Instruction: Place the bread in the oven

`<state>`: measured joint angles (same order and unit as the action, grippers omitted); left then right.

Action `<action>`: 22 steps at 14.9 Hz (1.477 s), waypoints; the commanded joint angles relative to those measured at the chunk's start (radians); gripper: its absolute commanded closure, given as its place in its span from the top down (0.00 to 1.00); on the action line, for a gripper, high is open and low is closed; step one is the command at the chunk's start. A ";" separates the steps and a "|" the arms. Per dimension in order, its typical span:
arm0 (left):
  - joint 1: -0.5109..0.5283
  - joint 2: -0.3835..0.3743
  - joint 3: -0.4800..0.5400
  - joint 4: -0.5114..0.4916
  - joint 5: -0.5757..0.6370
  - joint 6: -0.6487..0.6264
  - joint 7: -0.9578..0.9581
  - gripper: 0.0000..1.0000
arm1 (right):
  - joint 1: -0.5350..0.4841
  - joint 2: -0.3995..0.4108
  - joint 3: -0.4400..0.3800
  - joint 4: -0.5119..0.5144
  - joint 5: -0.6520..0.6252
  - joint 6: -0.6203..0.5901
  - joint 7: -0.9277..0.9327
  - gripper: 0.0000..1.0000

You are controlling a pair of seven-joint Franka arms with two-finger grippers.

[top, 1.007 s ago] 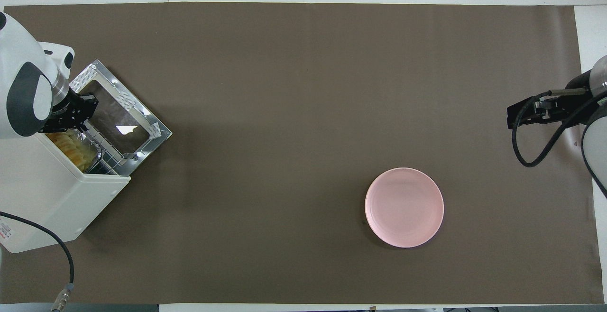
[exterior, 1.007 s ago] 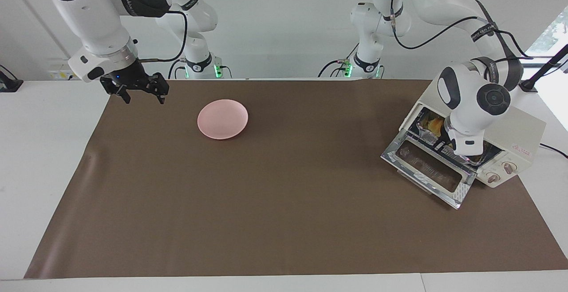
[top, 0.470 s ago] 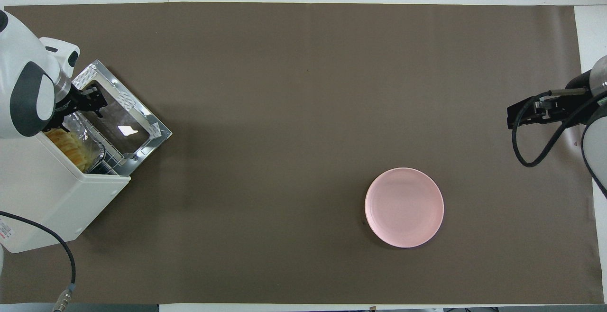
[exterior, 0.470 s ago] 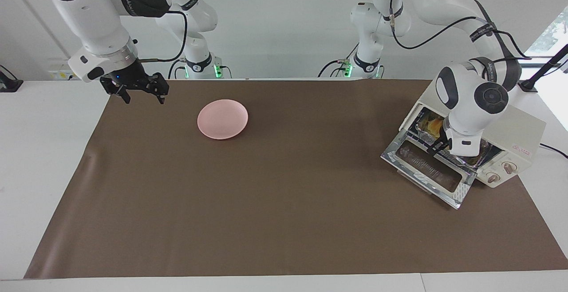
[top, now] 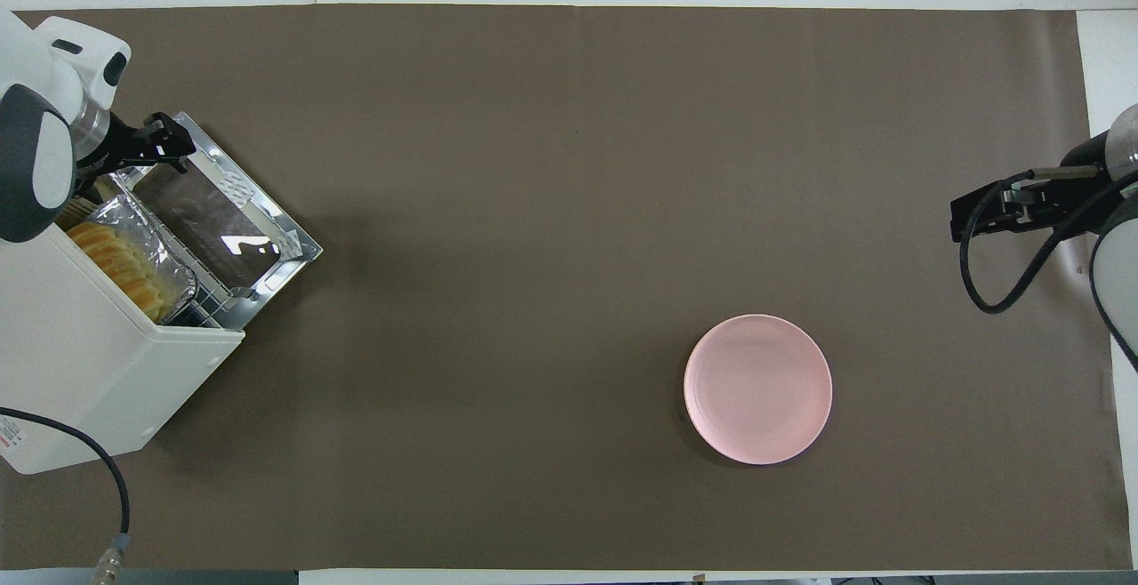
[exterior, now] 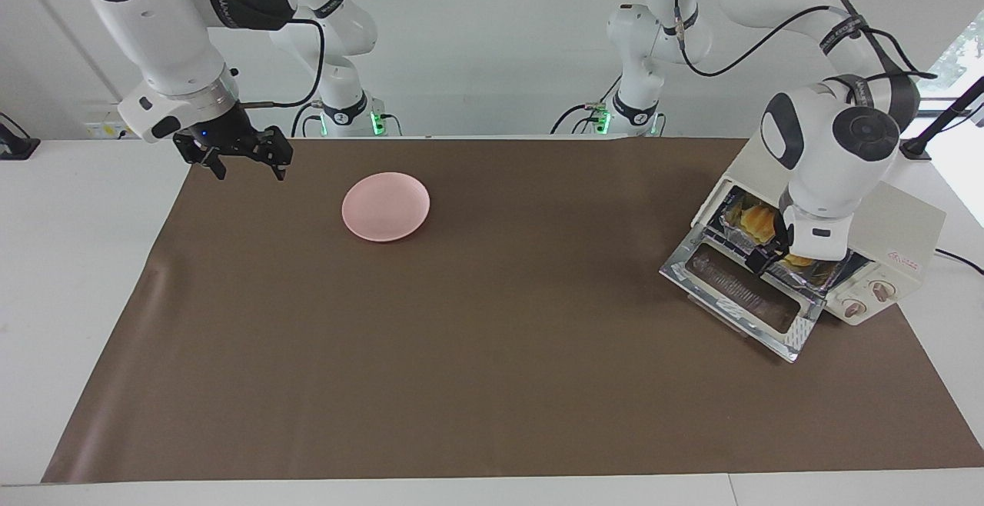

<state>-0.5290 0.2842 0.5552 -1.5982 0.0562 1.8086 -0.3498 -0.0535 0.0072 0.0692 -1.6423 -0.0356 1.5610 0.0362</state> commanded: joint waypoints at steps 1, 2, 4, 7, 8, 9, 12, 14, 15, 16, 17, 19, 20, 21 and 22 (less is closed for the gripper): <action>-0.006 -0.141 0.005 0.007 0.014 -0.127 0.170 1.00 | -0.011 -0.013 0.008 -0.013 -0.017 -0.007 -0.022 1.00; -0.006 -0.189 0.003 0.006 0.014 -0.164 0.213 1.00 | -0.011 -0.013 0.008 -0.013 -0.017 -0.007 -0.022 1.00; -0.009 -0.243 0.000 0.006 0.016 -0.234 0.264 1.00 | -0.011 -0.013 0.008 -0.013 -0.017 -0.009 -0.022 1.00; -0.009 -0.293 -0.001 0.006 0.016 -0.287 0.348 1.00 | -0.011 -0.013 0.008 -0.013 -0.017 -0.007 -0.022 1.00; -0.009 -0.296 0.000 0.006 0.016 -0.302 0.351 1.00 | -0.011 -0.013 0.008 -0.013 -0.017 -0.007 -0.022 1.00; -0.009 -0.298 0.000 0.007 0.016 -0.327 0.354 1.00 | -0.011 -0.013 0.008 -0.013 -0.017 -0.009 -0.022 1.00; 0.032 -0.348 -0.020 -0.005 0.016 -0.380 0.399 1.00 | -0.012 -0.013 0.008 -0.013 -0.017 -0.007 -0.022 1.00; 0.391 -0.350 -0.385 -0.011 0.014 -0.402 0.446 1.00 | -0.011 -0.013 0.008 -0.013 -0.017 -0.007 -0.022 1.00; 0.520 -0.353 -0.534 -0.023 0.014 -0.402 0.446 1.00 | -0.011 -0.013 0.008 -0.013 -0.017 -0.007 -0.022 1.00; 0.591 -0.355 -0.608 -0.034 0.014 -0.400 0.446 1.00 | -0.011 -0.013 0.008 -0.013 -0.017 -0.007 -0.022 1.00; 0.619 -0.355 -0.642 -0.042 0.014 -0.388 0.442 1.00 | -0.011 -0.013 0.008 -0.013 -0.017 -0.007 -0.022 1.00; 0.618 -0.349 -0.643 -0.034 0.001 -0.367 0.440 1.00 | -0.011 -0.013 0.008 -0.013 -0.017 -0.007 -0.022 1.00; 0.616 -0.343 -0.643 -0.031 -0.013 -0.339 0.439 1.00 | -0.011 -0.013 0.008 -0.013 -0.017 -0.009 -0.022 1.00; 0.616 -0.338 -0.643 -0.028 -0.027 -0.321 0.437 1.00 | -0.011 -0.013 0.008 -0.013 -0.017 -0.007 -0.022 1.00; 0.616 -0.329 -0.643 -0.014 -0.048 -0.322 0.437 1.00 | -0.011 -0.013 0.008 -0.013 -0.017 -0.009 -0.022 1.00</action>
<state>0.0712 -0.0450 -0.0791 -1.6095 0.0407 1.4556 0.0799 -0.0535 0.0071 0.0692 -1.6424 -0.0356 1.5610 0.0361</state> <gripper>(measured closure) 0.000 0.000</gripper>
